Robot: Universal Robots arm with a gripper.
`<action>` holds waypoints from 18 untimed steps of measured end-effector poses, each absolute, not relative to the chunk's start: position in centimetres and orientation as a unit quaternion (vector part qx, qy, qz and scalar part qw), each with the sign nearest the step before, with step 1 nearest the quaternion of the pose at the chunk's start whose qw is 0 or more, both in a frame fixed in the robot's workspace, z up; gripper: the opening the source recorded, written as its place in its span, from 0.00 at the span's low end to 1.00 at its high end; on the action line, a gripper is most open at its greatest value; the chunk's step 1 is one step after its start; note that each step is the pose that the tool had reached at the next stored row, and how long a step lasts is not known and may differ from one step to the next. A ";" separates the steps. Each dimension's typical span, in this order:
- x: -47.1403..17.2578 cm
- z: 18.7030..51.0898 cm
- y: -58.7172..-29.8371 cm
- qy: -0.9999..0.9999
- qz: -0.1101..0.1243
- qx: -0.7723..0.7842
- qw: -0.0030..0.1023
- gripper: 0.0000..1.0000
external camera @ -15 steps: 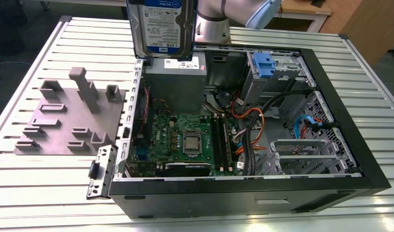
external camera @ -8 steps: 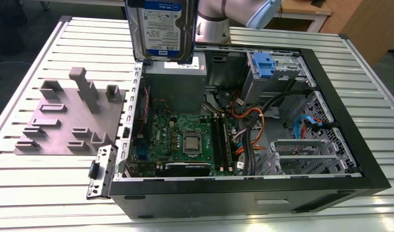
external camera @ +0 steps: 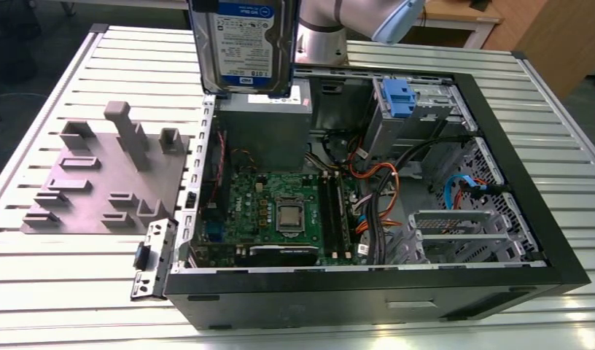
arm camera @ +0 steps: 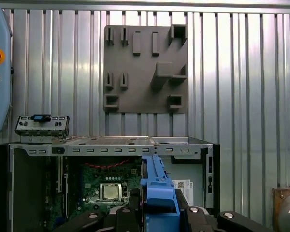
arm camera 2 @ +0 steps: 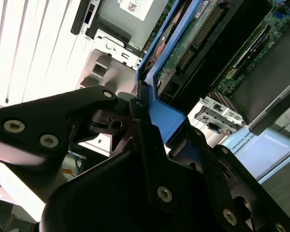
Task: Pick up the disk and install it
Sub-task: 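Pick up the disk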
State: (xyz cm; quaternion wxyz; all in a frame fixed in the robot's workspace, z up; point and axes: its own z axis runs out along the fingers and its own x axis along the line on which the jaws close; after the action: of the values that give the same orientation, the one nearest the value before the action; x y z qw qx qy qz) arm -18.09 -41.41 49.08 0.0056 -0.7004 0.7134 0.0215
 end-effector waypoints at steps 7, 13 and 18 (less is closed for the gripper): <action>-17.5 49.1 -41.4 0.713 0.022 -0.700 0.006 0.37; -17.5 49.1 -41.4 0.713 0.022 -0.700 0.006 0.37; -17.4 49.1 -41.4 0.713 0.022 -0.700 0.006 0.37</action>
State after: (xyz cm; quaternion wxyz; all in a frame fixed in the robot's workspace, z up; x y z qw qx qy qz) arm -17.45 -41.41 49.08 0.0056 -0.7004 0.7134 0.0215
